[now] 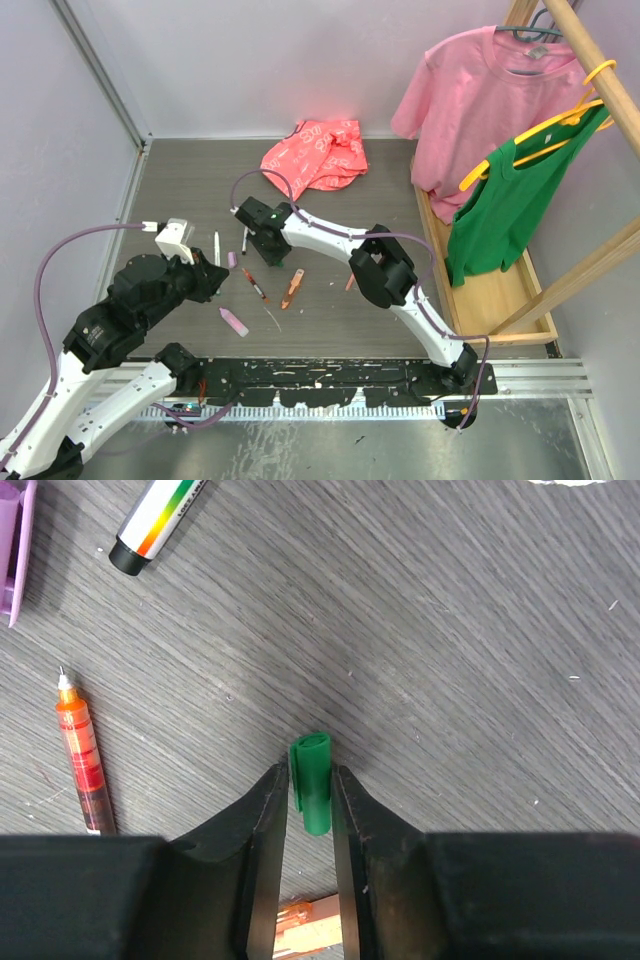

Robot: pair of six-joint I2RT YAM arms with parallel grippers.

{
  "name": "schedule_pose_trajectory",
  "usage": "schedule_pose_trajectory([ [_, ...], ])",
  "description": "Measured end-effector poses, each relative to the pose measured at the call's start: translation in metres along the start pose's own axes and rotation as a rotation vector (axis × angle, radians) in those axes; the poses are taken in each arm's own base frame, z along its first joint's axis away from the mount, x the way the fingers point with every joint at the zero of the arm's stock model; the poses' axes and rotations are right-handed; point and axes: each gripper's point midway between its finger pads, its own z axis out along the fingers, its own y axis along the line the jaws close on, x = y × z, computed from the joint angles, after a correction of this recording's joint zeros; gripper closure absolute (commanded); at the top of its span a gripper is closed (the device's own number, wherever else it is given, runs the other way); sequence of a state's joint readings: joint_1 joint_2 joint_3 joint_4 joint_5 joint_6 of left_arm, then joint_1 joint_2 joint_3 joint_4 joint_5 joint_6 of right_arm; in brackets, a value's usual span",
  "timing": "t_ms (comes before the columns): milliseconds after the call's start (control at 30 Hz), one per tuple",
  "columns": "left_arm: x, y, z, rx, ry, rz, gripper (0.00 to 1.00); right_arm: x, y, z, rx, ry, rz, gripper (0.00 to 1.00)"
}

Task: Insert the pens into the pen caps
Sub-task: Insert the pen cap onto the pen.

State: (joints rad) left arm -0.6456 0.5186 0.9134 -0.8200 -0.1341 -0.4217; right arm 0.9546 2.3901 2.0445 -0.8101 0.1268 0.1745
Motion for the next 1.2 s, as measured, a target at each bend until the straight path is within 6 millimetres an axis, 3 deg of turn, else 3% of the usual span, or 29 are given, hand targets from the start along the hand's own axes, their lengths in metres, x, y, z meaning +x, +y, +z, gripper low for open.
schedule_pose_trajectory([
  [533,0.000,0.000,0.000,-0.001,-0.001,0.000,1.00,0.000,-0.001,-0.002,-0.003,0.005,0.002,0.99],
  [733,-0.005,-0.002,-0.001,0.016,-0.037,-0.015,1.00,0.001,-0.005,-0.009,-0.006,-0.018,0.011,1.00],
  [933,-0.013,-0.009,-0.005,0.068,-0.107,-0.029,1.00,-0.024,-0.016,-0.057,0.020,-0.161,0.053,1.00],
  [1200,-0.023,-0.019,-0.008,0.122,-0.157,-0.053,1.00,-0.070,-0.039,-0.176,0.015,-0.512,0.175,1.00],
])
